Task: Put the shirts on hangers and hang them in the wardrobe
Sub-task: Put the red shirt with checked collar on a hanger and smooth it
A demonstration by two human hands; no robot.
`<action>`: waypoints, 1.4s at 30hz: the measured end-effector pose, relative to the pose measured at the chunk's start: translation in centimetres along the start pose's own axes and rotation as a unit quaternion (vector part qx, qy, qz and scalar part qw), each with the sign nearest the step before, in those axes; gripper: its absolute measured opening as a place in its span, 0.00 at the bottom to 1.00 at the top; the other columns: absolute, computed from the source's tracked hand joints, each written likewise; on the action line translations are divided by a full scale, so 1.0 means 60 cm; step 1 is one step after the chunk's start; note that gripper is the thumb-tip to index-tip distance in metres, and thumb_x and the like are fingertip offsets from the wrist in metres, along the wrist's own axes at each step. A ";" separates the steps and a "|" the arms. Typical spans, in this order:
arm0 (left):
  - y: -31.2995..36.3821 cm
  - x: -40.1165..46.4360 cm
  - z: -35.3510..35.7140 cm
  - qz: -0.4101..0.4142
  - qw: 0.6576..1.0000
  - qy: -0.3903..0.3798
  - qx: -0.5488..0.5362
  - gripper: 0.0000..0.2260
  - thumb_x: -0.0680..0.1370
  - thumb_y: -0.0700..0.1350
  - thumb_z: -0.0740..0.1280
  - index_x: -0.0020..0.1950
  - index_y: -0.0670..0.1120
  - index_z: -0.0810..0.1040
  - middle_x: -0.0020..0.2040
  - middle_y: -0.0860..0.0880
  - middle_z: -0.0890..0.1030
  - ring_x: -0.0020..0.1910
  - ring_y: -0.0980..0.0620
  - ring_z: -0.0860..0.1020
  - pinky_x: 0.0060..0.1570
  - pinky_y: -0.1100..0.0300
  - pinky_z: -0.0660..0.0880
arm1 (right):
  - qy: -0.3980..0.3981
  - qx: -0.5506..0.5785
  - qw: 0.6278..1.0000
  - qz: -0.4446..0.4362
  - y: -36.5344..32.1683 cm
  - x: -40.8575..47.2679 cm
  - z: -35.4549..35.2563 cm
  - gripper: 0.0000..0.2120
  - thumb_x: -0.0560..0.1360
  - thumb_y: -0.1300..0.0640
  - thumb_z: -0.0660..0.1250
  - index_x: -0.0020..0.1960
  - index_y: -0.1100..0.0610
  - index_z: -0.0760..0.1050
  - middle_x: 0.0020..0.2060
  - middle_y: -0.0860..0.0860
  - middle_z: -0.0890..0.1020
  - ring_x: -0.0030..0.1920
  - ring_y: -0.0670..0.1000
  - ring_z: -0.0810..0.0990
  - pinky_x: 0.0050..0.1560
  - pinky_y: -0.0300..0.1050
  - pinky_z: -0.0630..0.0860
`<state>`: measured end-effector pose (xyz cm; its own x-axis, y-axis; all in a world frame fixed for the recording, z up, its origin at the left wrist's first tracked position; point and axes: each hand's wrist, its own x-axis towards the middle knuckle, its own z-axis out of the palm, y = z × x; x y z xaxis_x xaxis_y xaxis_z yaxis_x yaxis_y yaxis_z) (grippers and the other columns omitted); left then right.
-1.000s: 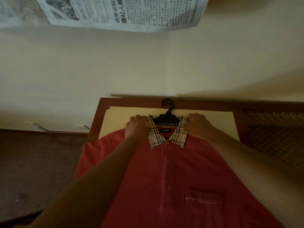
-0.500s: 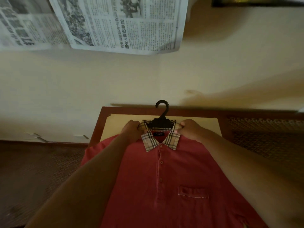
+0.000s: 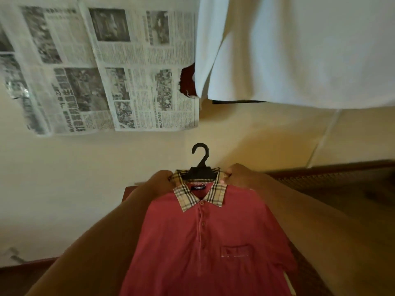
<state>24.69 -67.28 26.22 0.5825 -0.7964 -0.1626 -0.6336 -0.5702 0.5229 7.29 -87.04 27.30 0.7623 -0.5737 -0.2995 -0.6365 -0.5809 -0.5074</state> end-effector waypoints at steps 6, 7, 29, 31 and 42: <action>0.058 -0.094 -0.050 0.069 0.997 0.020 0.014 0.14 0.80 0.46 0.63 0.34 0.48 0.69 0.35 0.51 0.72 0.36 0.54 0.70 0.32 0.62 0.63 | 0.060 0.008 0.998 -0.006 -0.033 -0.161 -0.052 0.11 0.76 0.53 0.68 0.35 0.52 0.75 0.36 0.51 0.78 0.42 0.52 0.76 0.42 0.44 0.70; 0.071 -0.106 -0.058 0.080 0.996 0.020 0.017 0.13 0.79 0.47 0.64 0.35 0.47 0.70 0.35 0.50 0.72 0.36 0.54 0.71 0.33 0.61 0.64 | 0.068 0.007 0.998 -0.002 -0.034 -0.184 -0.062 0.10 0.76 0.53 0.68 0.36 0.51 0.75 0.37 0.51 0.78 0.43 0.52 0.77 0.44 0.45 0.71; 0.631 -0.164 0.035 0.367 0.929 0.011 0.037 0.10 0.78 0.45 0.65 0.37 0.46 0.74 0.37 0.47 0.75 0.40 0.50 0.73 0.38 0.59 0.67 | 0.280 -0.063 0.947 0.143 0.255 -0.626 -0.343 0.14 0.77 0.53 0.67 0.38 0.62 0.75 0.36 0.56 0.74 0.40 0.53 0.72 0.40 0.45 0.66; 0.704 -0.161 0.073 0.398 0.917 0.005 0.038 0.12 0.78 0.44 0.65 0.34 0.47 0.71 0.34 0.49 0.73 0.39 0.50 0.72 0.35 0.60 0.65 | 0.283 -0.088 0.939 0.174 0.310 -0.664 -0.371 0.14 0.77 0.52 0.66 0.40 0.63 0.76 0.37 0.56 0.74 0.41 0.54 0.72 0.41 0.45 0.66; 1.113 -0.160 0.313 0.541 0.839 -0.058 0.002 0.08 0.78 0.48 0.67 0.43 0.44 0.76 0.40 0.47 0.75 0.43 0.50 0.73 0.39 0.59 0.63 | 0.359 -0.060 0.883 0.296 0.606 -0.898 -0.508 0.16 0.78 0.54 0.64 0.48 0.69 0.78 0.42 0.62 0.77 0.41 0.53 0.72 0.37 0.43 0.68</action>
<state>-32.79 -101.48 46.99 -0.3874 -0.8627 0.3252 -0.7618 0.4982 0.4141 -60.45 -94.85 49.62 0.0491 -0.9906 0.1274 -0.9396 -0.0891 -0.3304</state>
